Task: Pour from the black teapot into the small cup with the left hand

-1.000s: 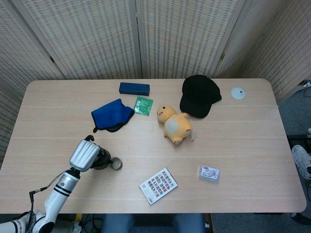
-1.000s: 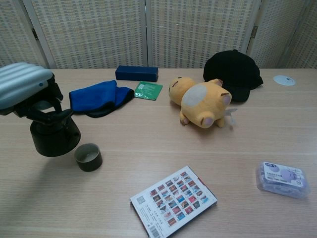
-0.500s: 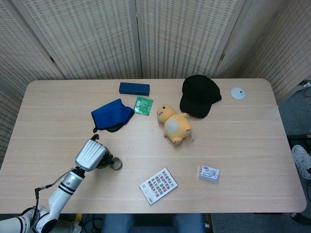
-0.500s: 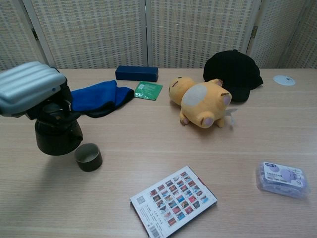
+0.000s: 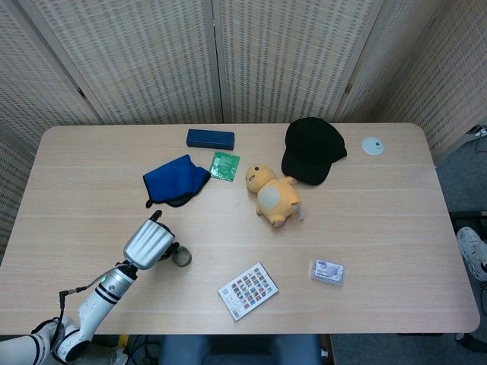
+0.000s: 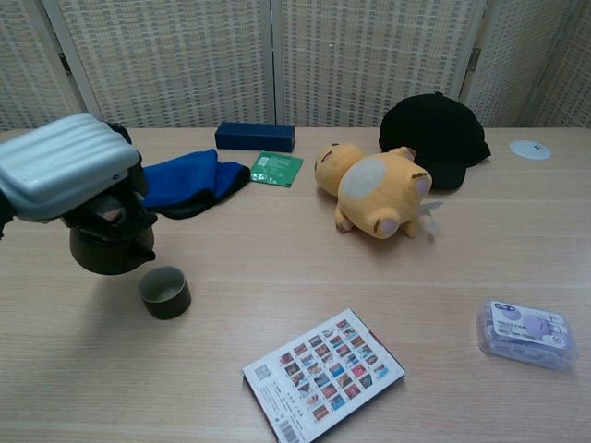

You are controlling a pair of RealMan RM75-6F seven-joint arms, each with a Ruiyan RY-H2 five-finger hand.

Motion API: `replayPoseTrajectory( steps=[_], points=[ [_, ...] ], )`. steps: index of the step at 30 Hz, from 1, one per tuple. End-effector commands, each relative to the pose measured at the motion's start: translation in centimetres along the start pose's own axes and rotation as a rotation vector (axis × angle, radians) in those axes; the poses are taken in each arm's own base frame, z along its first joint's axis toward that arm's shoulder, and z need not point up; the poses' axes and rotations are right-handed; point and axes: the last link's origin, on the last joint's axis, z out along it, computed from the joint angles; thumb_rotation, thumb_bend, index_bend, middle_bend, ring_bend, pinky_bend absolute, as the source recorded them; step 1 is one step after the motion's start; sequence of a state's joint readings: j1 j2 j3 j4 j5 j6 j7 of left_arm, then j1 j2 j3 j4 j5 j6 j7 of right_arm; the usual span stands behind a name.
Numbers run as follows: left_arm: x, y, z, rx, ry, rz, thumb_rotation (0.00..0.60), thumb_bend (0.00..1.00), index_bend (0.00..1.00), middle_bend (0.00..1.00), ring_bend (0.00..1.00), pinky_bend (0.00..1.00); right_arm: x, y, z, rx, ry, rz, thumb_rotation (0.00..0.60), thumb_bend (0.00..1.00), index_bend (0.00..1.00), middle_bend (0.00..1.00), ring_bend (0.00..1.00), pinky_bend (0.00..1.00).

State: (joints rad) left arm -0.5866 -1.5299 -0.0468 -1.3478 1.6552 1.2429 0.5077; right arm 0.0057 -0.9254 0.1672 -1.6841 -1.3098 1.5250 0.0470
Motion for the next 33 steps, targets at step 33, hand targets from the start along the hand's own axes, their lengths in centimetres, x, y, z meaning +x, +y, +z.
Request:
replayPoseTrajectory(
  steps=[33],
  points=[
    [-0.9,1.4,0.6,-0.129,0.033,0.221,0.491,0.40,1.00,1.00,0.92,0.36,-0.3,0.6,-0.1,-0.017,-0.009,0.006,0.600,0.31,0.23,0.27,0.17,0.04]
  ],
)
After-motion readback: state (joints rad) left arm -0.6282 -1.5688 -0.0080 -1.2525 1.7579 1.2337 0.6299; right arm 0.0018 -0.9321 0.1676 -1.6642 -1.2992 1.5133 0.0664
